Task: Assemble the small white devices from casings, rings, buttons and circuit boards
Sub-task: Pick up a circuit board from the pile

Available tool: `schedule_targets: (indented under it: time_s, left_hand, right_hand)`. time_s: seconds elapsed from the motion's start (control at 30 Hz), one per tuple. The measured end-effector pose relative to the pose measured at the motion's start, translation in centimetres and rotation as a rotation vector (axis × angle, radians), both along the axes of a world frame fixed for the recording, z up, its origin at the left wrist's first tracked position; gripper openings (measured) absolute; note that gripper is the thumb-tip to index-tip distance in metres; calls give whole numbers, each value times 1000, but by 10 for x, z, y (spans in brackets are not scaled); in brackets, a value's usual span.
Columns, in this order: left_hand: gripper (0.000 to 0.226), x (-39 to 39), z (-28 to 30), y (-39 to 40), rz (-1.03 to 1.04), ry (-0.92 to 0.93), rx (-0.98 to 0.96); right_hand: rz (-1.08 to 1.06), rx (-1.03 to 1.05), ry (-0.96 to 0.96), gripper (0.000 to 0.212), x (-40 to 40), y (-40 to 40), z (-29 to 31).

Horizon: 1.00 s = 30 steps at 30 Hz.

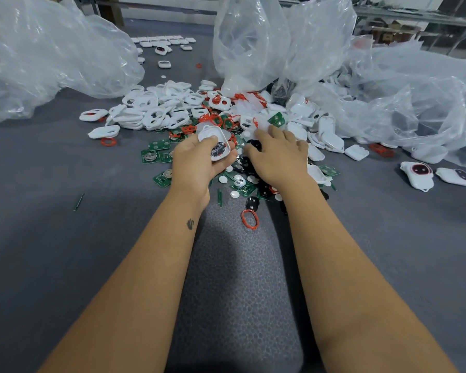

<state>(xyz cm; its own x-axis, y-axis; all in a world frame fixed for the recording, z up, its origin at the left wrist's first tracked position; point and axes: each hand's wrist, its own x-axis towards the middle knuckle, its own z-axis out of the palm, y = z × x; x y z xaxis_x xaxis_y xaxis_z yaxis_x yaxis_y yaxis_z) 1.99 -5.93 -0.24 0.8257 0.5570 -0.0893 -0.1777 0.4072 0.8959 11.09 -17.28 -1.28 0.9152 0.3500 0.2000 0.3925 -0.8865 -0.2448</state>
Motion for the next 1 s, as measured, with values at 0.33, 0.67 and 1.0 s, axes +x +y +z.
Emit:
schedule_targets:
  time_s: [0.33,0.67,1.0]
  left_hand:
    - [17,-2,1,-3,-61,8,11]
    - [14,-2,1,-1,-130,27,23]
    - [15,-1,1,-1,-183,1,27]
  right_hand:
    - [94,1192,151,29,-33,-8,27]
    - [225,1355,448,21,-41,-13,16]
    - [240,1320,508,24,-43,-16,17]
